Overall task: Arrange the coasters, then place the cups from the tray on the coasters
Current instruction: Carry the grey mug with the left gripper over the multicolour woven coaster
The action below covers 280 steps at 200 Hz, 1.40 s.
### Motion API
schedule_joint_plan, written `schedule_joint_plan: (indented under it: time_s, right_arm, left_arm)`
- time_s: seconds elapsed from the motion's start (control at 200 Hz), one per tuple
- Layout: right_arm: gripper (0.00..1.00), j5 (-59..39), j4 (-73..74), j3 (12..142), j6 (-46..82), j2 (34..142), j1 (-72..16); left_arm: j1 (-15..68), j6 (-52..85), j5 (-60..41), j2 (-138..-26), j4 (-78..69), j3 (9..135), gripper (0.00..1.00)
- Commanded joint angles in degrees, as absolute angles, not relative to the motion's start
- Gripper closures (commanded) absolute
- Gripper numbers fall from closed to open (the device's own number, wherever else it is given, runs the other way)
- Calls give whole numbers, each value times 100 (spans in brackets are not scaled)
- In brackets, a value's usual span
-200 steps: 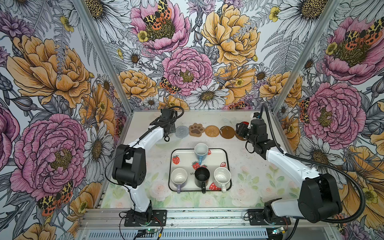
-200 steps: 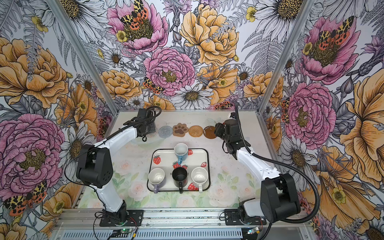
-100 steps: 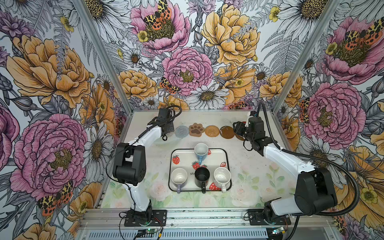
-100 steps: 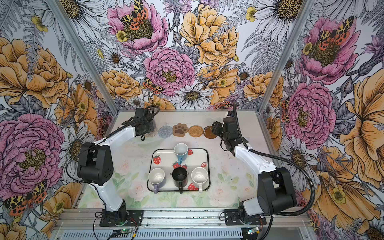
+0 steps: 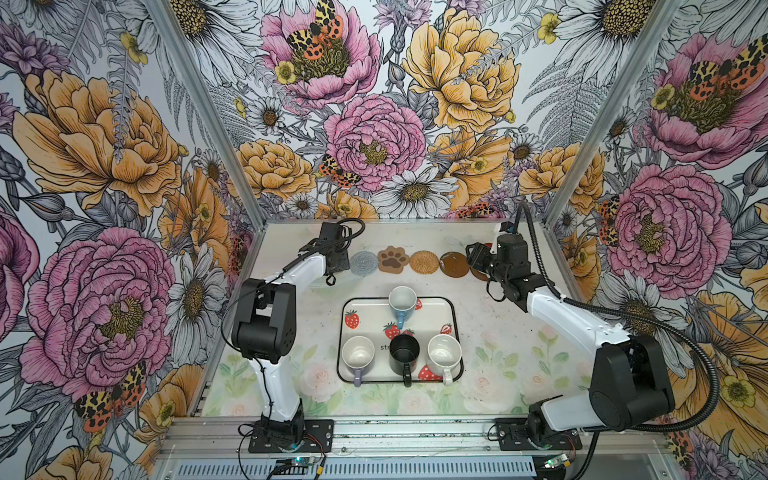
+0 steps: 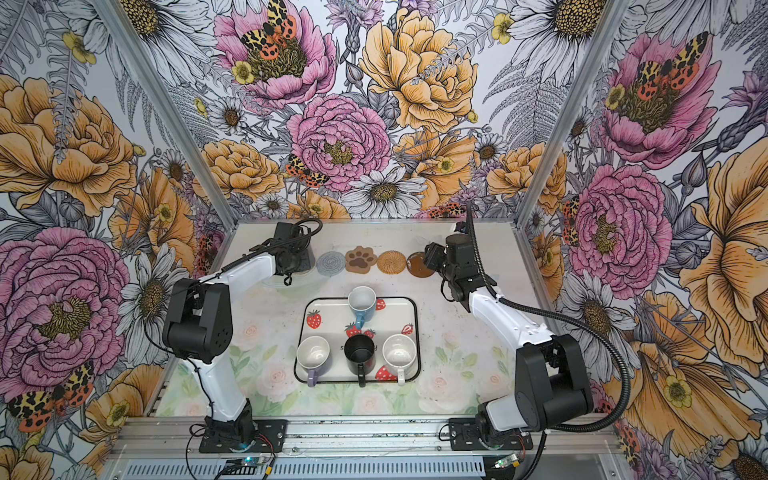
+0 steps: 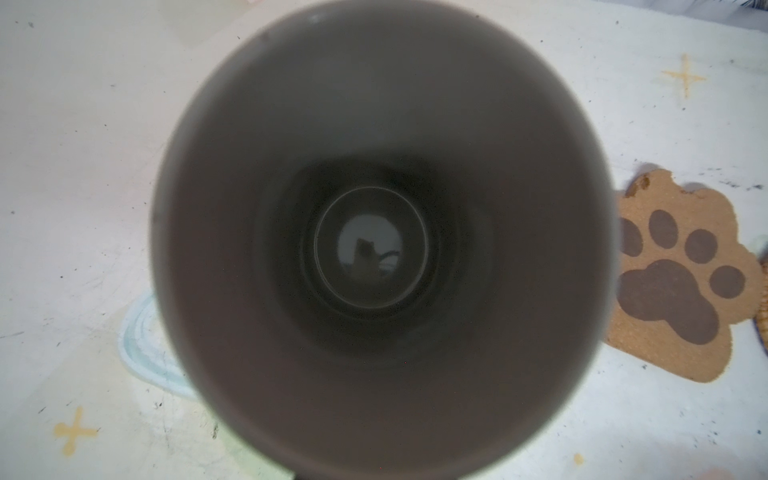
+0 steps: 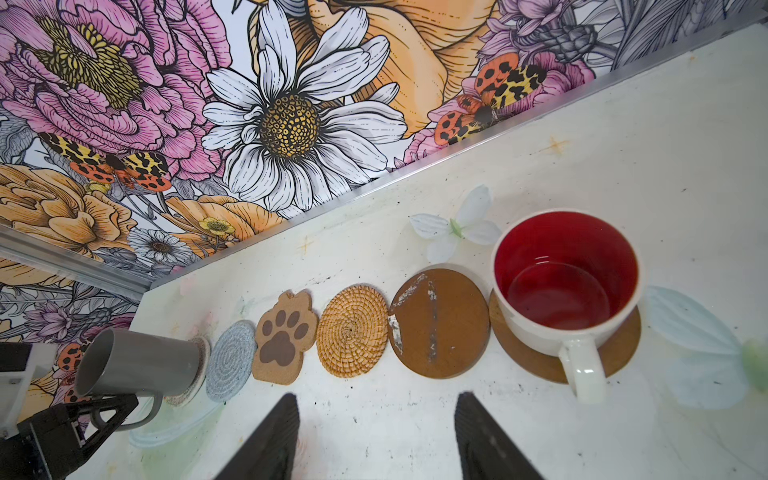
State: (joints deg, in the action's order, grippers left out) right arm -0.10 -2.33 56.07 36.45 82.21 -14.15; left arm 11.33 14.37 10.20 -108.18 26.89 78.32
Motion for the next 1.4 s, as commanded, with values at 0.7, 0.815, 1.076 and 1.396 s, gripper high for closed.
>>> schedule_joint_plan:
  time_s: [0.7, 0.815, 1.076, 1.396]
  right_arm:
    - [38, -11, -197, 5789, 3674, 8235, -1371]
    - [38, -15, -201, 5790, 3680, 8235, -1380]
    - [38, -13, -211, 5786, 3677, 8235, -1375]
    - [38, -11, -211, 5787, 3676, 8235, -1378]
  left_arm:
    - [993, 1389, 1058, -10600, 2157, 7806, 100]
    - [994, 1396, 1043, -10624, 2140, 7813, 100]
    - [976, 1415, 1046, -10636, 2148, 7806, 100]
    - [976, 1424, 994, -10687, 2171, 7778, 100]
